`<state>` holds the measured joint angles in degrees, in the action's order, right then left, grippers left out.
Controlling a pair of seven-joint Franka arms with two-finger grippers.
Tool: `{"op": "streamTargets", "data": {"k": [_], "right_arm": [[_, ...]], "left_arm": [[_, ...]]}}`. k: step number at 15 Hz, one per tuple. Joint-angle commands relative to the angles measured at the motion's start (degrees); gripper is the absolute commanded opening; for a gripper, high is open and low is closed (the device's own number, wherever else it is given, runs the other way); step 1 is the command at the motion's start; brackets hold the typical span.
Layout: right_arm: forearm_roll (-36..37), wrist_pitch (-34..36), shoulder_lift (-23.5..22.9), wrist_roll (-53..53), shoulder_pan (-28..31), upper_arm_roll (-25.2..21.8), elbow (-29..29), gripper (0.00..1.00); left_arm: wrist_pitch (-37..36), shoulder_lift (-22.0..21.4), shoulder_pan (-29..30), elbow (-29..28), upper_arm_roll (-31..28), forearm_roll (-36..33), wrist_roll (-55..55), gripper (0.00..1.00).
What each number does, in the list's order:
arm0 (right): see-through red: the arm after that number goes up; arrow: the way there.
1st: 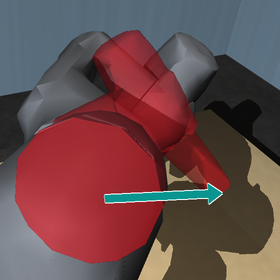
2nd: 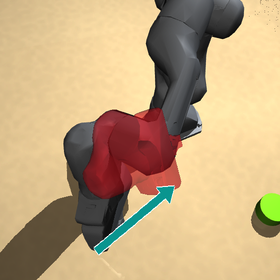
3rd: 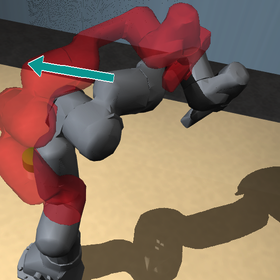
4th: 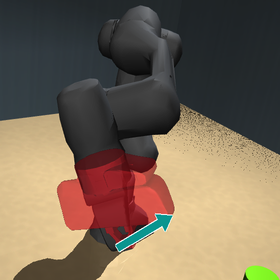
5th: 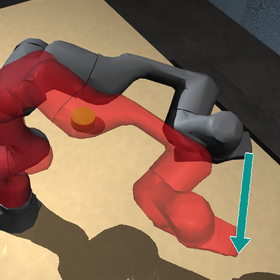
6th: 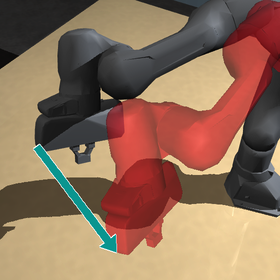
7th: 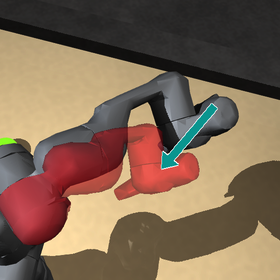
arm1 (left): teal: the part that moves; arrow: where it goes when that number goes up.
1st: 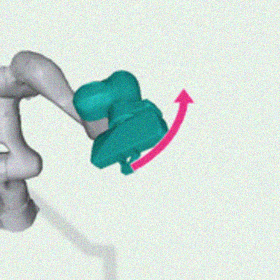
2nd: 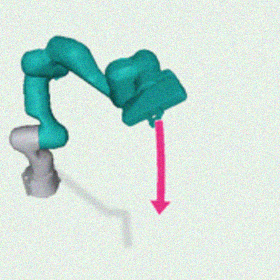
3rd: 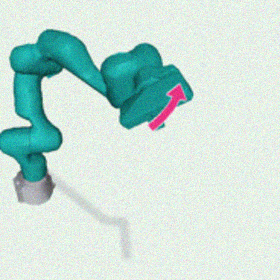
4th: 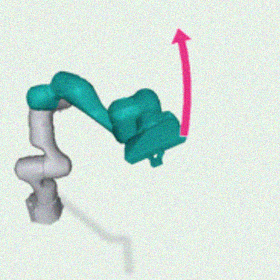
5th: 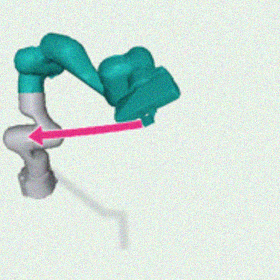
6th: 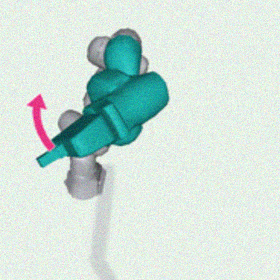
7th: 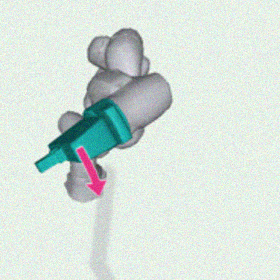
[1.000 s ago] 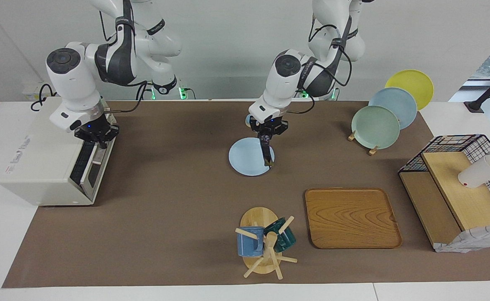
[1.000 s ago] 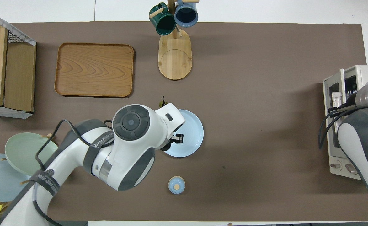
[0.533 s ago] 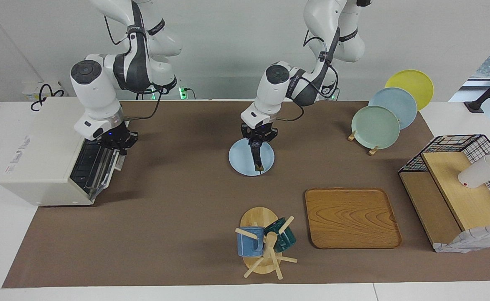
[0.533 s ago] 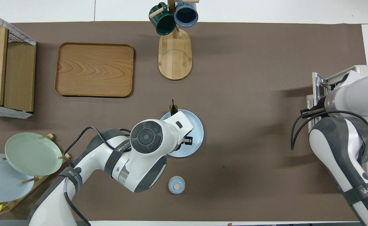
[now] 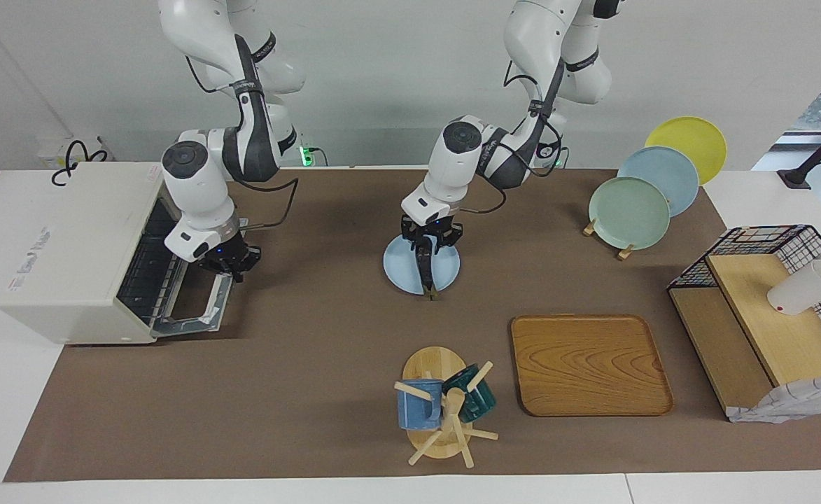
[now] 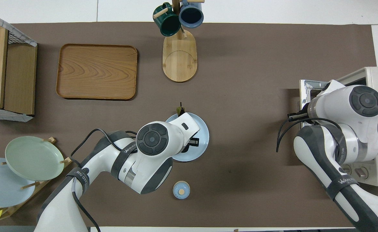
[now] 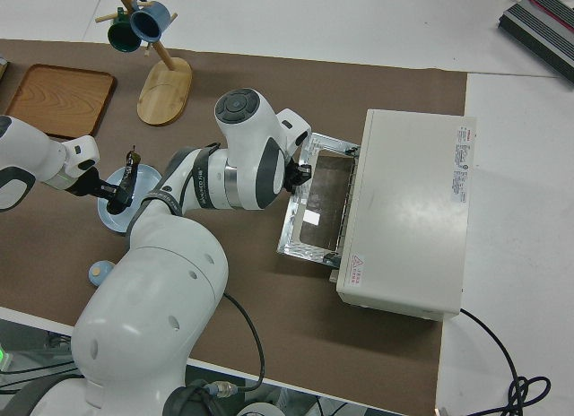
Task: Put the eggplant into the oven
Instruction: 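Carry the eggplant onto the blue plate while the right gripper opens the oven door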
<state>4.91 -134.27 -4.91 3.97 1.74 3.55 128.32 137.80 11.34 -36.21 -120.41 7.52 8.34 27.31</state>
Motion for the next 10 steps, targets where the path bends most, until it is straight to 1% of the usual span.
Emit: {"op": "streamTargets", "data": {"k": [1,3,6,7,10], "right_arm": [[2.04,-3.45,-3.08,0.16,2.21,-1.44,-0.61,0.00],[0.37,-4.07,-3.79,0.16,2.13,-1.35,-0.61,0.00],[-0.95,-4.07,-3.88,-0.45,-0.33,-1.26,-0.70,0.00],[-1.30,-4.07,-3.88,-1.41,-1.29,-1.26,-0.70,0.00],[-1.48,-2.41,-3.88,-4.32,-6.29,-1.26,-2.10,0.00]], "left_arm": [[-8.30,-1.15,2.44,5.25,-0.93,1.24,-0.58,1.00],[-15.17,-1.24,6.66,10.44,-0.84,1.24,-2.51,1.00],[-21.85,-1.59,12.02,15.72,-0.84,1.24,-3.49,1.00],[-23.35,-1.59,13.69,16.95,-0.93,1.24,-3.57,1.00],[-23.89,-2.55,18.53,17.84,-1.02,1.15,-6.28,1.00]]}}
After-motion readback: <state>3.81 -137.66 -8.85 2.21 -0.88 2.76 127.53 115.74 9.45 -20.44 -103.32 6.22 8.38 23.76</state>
